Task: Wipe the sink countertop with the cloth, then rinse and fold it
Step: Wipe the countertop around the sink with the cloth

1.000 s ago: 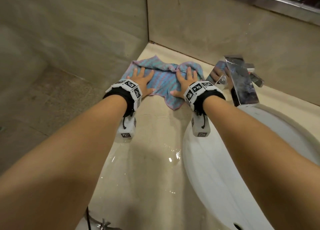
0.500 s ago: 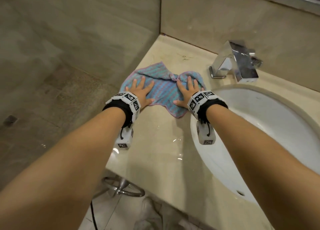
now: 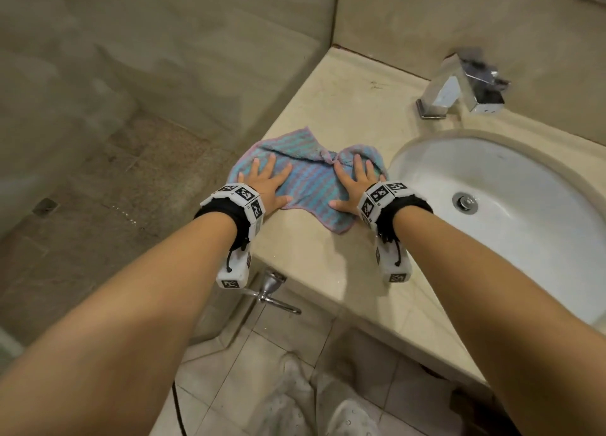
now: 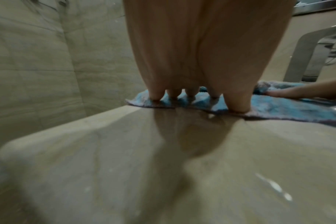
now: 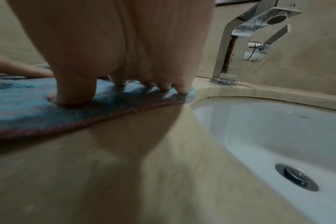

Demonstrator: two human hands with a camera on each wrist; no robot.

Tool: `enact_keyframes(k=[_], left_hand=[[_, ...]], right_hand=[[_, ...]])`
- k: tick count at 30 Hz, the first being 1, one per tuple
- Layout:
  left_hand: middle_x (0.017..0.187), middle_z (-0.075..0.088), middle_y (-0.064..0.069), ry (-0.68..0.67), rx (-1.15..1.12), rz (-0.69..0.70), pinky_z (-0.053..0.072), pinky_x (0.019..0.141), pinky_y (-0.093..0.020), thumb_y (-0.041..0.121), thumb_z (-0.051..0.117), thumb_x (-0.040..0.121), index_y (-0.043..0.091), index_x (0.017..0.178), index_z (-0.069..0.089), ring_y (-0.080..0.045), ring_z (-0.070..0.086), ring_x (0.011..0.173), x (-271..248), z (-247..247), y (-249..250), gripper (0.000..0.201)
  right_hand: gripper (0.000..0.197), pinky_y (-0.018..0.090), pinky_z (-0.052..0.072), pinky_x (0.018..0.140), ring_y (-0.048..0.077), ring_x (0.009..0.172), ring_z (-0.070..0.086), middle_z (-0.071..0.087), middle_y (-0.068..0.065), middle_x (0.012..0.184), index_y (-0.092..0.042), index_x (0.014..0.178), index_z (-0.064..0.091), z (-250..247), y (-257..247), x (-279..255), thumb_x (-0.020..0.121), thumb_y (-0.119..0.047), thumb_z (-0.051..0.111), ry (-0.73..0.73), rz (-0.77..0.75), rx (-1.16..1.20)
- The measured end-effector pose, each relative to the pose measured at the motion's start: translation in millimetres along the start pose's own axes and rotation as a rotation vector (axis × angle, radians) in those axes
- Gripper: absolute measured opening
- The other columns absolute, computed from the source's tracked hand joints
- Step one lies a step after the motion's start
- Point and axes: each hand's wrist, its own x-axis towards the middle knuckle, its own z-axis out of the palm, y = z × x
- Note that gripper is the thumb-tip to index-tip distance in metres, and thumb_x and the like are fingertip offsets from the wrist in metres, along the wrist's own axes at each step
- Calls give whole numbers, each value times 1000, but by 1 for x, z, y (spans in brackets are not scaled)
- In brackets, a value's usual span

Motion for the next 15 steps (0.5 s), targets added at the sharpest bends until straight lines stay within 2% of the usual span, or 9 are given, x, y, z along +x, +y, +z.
enact_keyframes(k=[7, 10, 12, 13, 15], left_hand=[[159, -18, -1, 8, -34, -32, 5, 116, -55, 43, 38, 97, 36, 150, -2, -32, -12, 147, -31, 21, -9, 67], [160, -10, -4, 37, -99, -42, 9, 118, -52, 36, 33, 100, 28, 151, 5, -32, -6, 148, -43, 28, -9, 59], [160, 7, -12, 100, -156, -34, 17, 117, -41, 22, 33, 101, 14, 150, 19, -33, 10, 147, -51, 29, -9, 52], [155, 23, -17, 151, -179, -23, 25, 111, -36, 14, 36, 100, 6, 146, 31, -34, 25, 143, -55, 30, -10, 47], [134, 51, -23, 274, -208, -17, 37, 97, -35, 0, 40, 93, -2, 127, 54, -35, 50, 123, -62, 31, -11, 37]], right_hand=[[85, 54, 8, 117, 35, 147, -10, -19, 11, 158, -32, 149, -10, 7, -12, -17, 89, -57, 44, -33, -55, -67], [80, 53, 8, 118, 35, 147, -8, -17, 10, 159, -32, 150, -6, 6, -15, -25, 91, -53, 44, -32, -66, -64], [77, 52, 9, 119, 35, 148, -5, -13, 11, 159, -30, 151, -2, 4, -16, -28, 92, -50, 44, -27, -69, -68], [75, 52, 10, 119, 35, 148, -2, -10, 11, 159, -30, 151, 1, 4, -18, -29, 93, -49, 44, -19, -69, -64], [69, 52, 13, 119, 36, 147, 4, -3, 12, 160, -29, 150, 9, 5, -22, -32, 93, -45, 44, 28, -64, -16]])
